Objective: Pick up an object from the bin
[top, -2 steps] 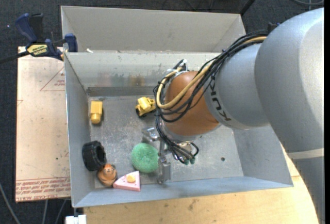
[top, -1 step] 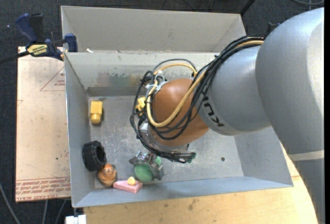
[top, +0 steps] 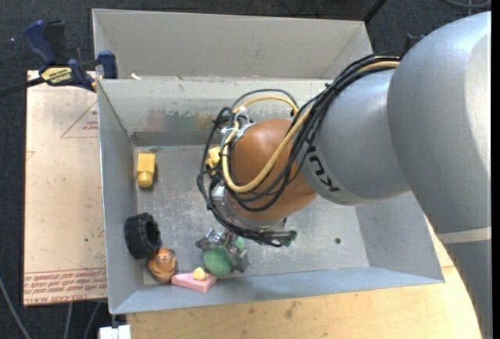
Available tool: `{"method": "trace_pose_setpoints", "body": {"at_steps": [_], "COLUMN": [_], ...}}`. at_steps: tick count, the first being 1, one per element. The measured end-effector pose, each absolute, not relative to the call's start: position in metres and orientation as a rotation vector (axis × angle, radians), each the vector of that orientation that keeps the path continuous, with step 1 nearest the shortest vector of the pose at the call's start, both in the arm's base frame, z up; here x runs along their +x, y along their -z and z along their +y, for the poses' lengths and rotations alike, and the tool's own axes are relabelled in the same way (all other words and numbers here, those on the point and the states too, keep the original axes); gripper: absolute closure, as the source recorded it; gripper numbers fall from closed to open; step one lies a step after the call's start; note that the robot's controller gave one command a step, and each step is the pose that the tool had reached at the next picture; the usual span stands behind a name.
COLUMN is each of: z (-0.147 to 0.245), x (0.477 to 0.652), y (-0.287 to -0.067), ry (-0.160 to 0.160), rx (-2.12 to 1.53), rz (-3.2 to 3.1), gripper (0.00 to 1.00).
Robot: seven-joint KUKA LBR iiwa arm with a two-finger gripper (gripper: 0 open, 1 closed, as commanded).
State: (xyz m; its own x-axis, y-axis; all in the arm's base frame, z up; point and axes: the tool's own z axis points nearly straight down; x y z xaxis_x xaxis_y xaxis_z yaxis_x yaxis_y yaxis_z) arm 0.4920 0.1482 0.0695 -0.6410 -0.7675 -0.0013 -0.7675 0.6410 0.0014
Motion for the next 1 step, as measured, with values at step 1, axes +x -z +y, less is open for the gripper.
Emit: {"method": "trace_pose_setpoints", "body": {"at_steps": [1], "z": [0.1522], "x": [0.4911], "y": [-0.2390], "ry": [-0.001], "rx": [-1.341], "rz": [2.834], "gripper": [1.00]}}
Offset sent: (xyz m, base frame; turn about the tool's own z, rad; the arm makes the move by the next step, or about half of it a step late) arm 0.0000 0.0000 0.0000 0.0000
